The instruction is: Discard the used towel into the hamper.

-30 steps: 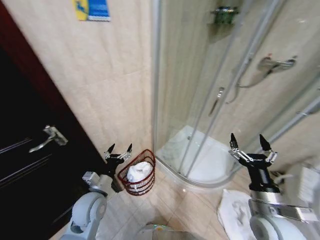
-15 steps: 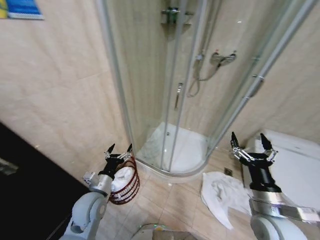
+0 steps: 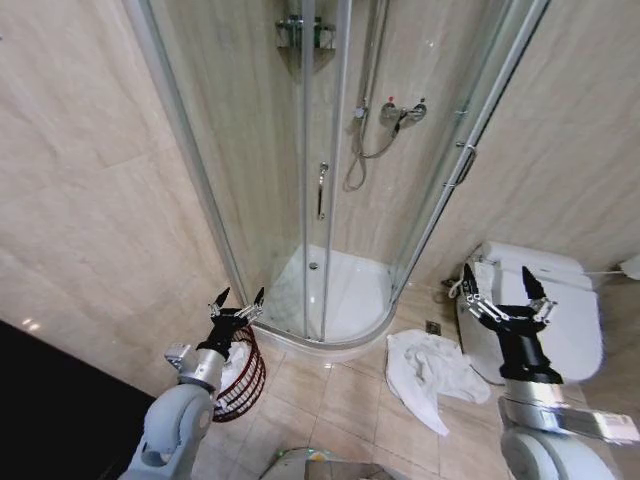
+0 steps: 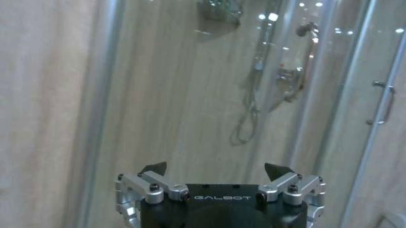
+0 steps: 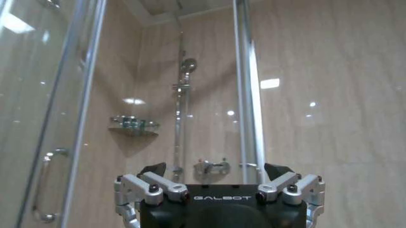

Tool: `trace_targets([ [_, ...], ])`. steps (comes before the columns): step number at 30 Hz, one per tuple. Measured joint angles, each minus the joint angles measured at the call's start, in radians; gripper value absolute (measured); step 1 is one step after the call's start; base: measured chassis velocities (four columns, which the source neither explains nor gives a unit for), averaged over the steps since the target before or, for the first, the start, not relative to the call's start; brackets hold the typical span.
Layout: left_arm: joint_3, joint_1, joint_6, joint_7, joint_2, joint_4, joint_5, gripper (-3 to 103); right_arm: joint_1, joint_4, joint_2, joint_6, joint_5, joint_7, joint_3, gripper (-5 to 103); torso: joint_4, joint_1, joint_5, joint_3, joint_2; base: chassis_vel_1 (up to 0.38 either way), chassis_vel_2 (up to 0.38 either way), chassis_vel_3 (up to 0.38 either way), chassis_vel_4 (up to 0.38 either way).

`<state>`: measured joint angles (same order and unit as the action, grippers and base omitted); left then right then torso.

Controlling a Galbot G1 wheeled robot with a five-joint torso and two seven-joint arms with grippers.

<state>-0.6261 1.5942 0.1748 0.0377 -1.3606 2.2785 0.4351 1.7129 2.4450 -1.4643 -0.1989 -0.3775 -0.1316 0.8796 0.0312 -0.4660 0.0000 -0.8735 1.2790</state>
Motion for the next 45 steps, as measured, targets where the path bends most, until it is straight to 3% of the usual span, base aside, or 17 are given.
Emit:
trace_targets([
  [27,0.0,0.0,0.0,0.0,0.0,0.0,0.0,100,0.014,-0.001,-0.001,0.0,-0.026,-0.003,0.001,100,0.0004,0.0,0.0,0.0,0.0,-0.087,-0.082,-0.083,-0.086],
  [43,0.0,0.0,0.0,0.0,0.0,0.0,0.0,100,0.014,-0.008,0.008,-0.002,-0.033,-0.017,0.003,100,0.0006,0.0,0.0007,0.0,0.0,-0.152,-0.149,0.155,0.155],
  [45,0.0,0.0,0.0,0.0,0.0,0.0,0.0,100,0.012,-0.011,0.009,-0.004,-0.033,-0.018,0.003,100,0.0,0.0,-0.0005,0.0,0.0,-0.276,-0.266,0.27,0.264],
])
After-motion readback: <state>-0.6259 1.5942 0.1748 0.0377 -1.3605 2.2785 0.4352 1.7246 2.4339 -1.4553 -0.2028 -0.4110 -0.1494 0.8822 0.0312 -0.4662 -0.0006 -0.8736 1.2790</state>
